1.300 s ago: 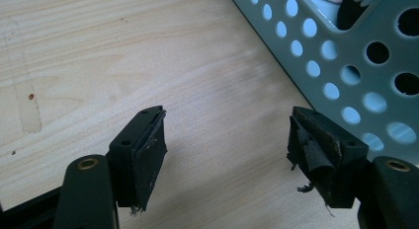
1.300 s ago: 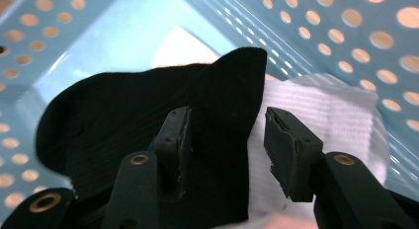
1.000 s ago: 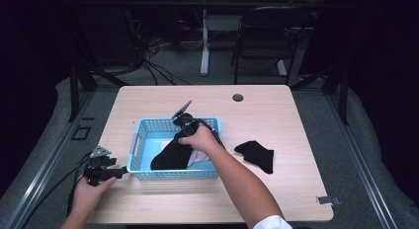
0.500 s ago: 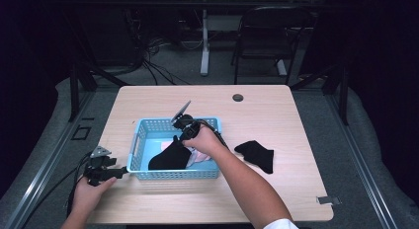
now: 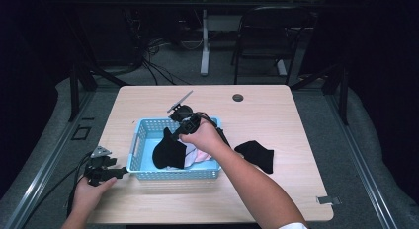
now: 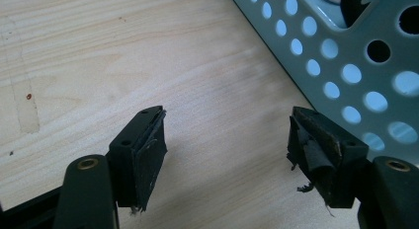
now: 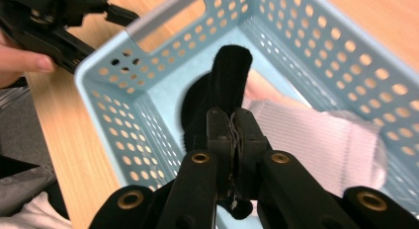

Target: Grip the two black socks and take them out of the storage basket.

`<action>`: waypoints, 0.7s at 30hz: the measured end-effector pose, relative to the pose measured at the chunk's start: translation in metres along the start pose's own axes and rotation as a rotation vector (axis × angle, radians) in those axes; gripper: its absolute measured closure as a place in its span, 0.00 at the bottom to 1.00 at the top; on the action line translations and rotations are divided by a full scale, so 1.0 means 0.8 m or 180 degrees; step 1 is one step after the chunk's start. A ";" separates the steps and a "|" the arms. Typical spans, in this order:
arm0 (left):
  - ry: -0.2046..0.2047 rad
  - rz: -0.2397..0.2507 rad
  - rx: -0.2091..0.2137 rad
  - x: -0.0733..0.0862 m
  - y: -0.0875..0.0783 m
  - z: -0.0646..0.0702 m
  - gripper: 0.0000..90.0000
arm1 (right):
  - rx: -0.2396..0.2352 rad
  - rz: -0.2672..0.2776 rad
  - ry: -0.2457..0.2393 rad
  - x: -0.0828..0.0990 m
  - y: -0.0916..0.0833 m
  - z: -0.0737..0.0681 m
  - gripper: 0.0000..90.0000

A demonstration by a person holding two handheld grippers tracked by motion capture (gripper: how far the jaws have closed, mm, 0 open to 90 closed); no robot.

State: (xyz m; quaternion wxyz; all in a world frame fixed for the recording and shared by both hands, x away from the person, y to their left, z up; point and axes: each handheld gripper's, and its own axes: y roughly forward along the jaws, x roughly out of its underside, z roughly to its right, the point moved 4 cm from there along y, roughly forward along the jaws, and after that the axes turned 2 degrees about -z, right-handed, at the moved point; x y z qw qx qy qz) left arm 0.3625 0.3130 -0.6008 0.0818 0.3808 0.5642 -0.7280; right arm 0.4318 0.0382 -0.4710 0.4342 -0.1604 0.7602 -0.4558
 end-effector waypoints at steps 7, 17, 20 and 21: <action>0.0001 0.0003 0.0000 0.000 0.000 0.000 0.34 | 0.0124 0.0103 -0.0050 -0.011 -0.032 -0.013 0.98; -0.0004 0.0005 -0.0004 0.000 0.000 -0.001 0.34 | 0.0238 0.0208 -0.0092 -0.021 -0.086 -0.018 0.98; -0.0006 0.0005 -0.0005 0.000 0.000 -0.001 0.34 | 0.0262 0.0220 -0.0097 -0.021 -0.100 -0.018 0.98; -0.0005 0.0005 -0.0006 0.000 0.000 -0.001 0.34 | 0.0279 0.0226 -0.0103 -0.020 -0.104 -0.019 0.98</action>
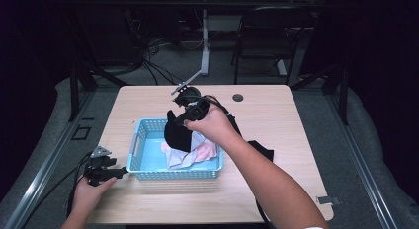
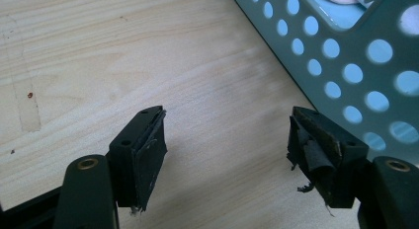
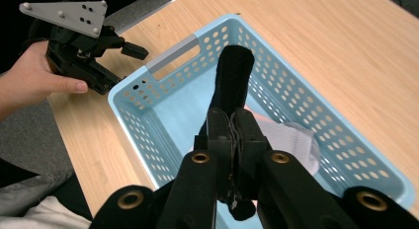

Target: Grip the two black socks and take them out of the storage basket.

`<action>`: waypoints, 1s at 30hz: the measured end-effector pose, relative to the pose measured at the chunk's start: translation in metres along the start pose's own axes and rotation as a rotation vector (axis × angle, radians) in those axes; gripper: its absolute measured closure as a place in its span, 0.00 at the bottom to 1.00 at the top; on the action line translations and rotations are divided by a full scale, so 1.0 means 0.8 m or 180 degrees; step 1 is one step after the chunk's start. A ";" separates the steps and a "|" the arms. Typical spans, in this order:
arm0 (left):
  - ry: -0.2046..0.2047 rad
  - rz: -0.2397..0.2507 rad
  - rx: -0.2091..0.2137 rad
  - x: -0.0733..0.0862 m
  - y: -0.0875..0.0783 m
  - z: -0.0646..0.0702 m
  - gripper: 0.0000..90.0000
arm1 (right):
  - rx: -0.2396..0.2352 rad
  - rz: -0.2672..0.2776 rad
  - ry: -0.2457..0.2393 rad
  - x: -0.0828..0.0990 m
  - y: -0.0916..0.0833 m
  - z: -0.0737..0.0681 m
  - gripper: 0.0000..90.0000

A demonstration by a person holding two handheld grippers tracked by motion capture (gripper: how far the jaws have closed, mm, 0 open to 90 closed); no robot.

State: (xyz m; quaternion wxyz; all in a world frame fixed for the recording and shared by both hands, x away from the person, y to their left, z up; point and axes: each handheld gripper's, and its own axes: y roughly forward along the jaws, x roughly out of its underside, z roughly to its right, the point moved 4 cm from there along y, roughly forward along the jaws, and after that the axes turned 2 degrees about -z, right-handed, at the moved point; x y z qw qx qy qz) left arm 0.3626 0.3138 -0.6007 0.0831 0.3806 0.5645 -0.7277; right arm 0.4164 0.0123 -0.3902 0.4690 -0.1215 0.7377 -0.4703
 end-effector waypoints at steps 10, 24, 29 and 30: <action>-0.0011 0.0000 0.0001 0.000 -0.001 0.000 0.34 | 0.0103 0.0056 0.0018 0.008 -0.043 0.007 0.98; -0.0007 -0.0007 -0.0004 0.001 -0.001 0.000 0.34 | 0.0298 0.0121 0.0206 0.042 -0.105 0.041 0.98; -0.0001 -0.0005 -0.0010 0.000 0.000 0.000 0.34 | 0.0368 0.0160 0.0344 0.059 -0.123 0.055 0.98; -0.0001 -0.0005 -0.0010 0.000 0.000 0.000 0.34 | 0.0368 0.0160 0.0344 0.059 -0.123 0.055 0.98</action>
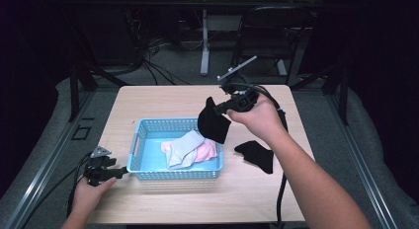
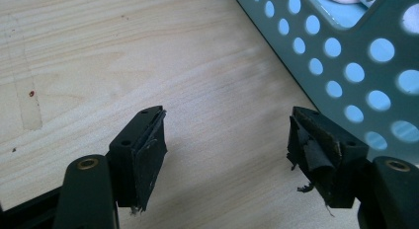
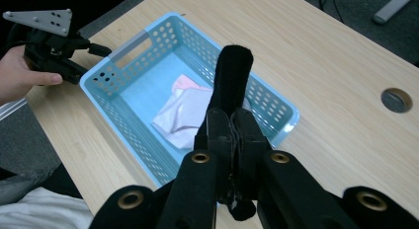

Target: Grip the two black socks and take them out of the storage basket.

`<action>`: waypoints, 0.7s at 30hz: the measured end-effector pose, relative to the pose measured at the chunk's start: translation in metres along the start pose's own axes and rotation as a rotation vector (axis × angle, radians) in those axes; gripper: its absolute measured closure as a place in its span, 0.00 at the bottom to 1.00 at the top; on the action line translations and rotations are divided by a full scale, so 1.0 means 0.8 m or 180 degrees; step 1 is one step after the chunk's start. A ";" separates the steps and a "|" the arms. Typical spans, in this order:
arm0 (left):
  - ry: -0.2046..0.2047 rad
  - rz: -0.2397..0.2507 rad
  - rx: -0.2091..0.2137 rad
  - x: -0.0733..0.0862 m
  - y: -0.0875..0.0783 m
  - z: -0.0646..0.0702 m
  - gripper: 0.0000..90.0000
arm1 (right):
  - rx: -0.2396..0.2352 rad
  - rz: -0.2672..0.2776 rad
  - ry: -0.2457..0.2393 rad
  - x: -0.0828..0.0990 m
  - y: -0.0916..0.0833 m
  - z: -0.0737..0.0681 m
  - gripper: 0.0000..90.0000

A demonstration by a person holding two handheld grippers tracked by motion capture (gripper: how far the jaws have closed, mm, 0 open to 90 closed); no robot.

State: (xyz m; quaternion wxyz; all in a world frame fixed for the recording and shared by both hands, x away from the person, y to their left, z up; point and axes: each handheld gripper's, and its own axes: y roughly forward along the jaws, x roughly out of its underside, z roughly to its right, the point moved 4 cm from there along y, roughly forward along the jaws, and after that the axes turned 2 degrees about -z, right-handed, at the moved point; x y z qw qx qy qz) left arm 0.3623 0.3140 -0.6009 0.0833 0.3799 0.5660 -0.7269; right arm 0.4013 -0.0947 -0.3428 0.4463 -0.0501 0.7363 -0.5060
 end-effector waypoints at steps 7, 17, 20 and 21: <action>-0.0006 -0.0001 -0.0006 0.000 0.000 0.000 0.34 | 0.0094 0.0056 0.0144 0.024 -0.018 0.026 0.98; 0.0005 -0.0016 -0.0009 0.001 0.001 0.000 0.34 | 0.0220 0.0022 0.0405 0.066 -0.023 0.061 0.98; 0.0006 -0.0026 -0.0013 0.001 0.001 0.000 0.34 | 0.0213 -0.0019 0.0457 0.076 -0.018 0.066 0.98; 0.0006 -0.0026 -0.0013 0.001 0.001 0.000 0.34 | 0.0213 -0.0019 0.0457 0.076 -0.018 0.066 0.98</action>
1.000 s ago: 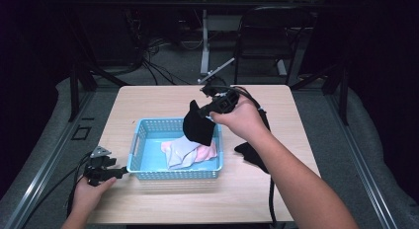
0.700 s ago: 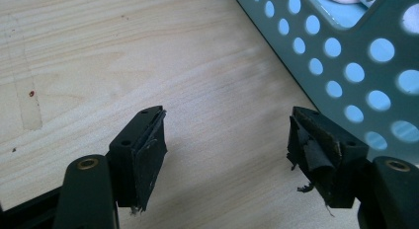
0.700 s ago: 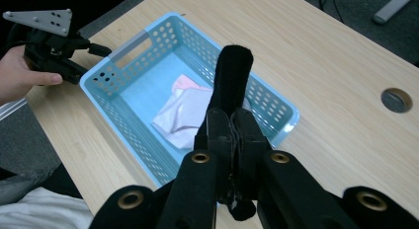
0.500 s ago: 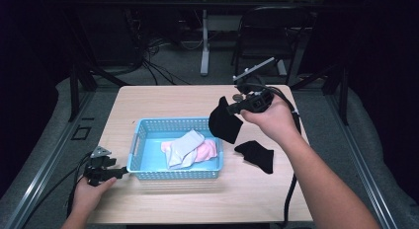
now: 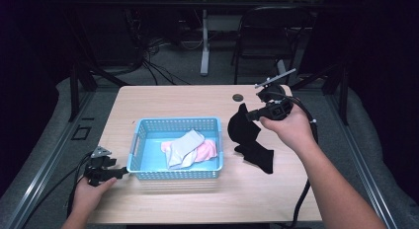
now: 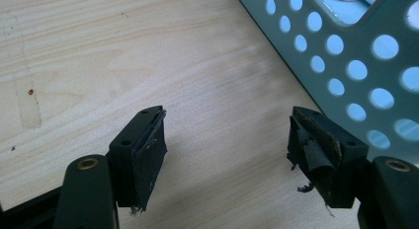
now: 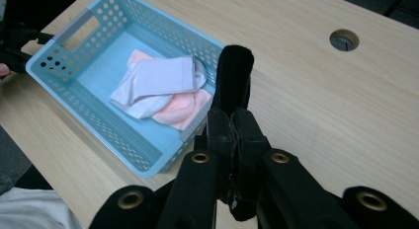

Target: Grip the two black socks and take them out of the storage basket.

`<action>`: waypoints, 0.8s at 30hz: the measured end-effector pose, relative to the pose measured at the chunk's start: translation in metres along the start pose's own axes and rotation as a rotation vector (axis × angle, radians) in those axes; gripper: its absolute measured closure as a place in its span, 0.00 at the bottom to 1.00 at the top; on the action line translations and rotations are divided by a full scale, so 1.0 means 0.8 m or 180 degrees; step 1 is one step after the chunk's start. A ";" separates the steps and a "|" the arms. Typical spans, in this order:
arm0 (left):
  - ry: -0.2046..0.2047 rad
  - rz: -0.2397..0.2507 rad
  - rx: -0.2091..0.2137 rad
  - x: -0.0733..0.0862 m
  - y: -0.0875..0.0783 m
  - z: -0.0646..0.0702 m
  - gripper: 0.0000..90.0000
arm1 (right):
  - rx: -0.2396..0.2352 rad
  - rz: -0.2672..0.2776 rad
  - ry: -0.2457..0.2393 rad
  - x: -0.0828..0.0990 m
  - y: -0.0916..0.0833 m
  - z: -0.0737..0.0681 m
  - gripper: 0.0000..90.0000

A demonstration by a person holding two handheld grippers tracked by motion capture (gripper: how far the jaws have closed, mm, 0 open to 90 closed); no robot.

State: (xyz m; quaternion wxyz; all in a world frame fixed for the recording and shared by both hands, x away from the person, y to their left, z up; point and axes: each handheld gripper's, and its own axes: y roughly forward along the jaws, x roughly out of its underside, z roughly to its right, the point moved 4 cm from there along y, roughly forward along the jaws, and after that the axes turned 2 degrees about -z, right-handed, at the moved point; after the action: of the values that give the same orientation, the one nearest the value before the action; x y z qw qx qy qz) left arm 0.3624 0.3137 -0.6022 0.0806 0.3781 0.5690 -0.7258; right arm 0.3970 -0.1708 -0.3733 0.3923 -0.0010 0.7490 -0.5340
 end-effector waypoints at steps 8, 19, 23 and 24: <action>0.0005 0.0004 0.0002 0.000 0.000 0.000 0.34 | -0.0039 -0.0099 0.0090 0.021 0.030 0.008 0.98; 0.0001 -0.0002 0.0001 0.000 0.000 0.000 0.34 | -0.0101 -0.0186 0.0236 0.045 0.066 0.022 0.98; 0.0000 -0.0002 -0.0004 0.001 0.000 0.000 0.34 | -0.0081 -0.0209 0.0332 0.057 0.077 0.035 0.98; 0.0004 -0.0007 -0.0004 0.001 0.000 0.000 0.34 | -0.0052 -0.0243 0.0414 0.065 0.081 0.044 0.98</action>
State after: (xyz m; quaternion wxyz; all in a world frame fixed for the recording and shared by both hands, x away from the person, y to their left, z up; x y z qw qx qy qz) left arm 0.3619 0.3141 -0.6024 0.0796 0.3778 0.5700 -0.7253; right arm 0.4089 -0.1924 -0.4599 0.3222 0.0019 0.7767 -0.5413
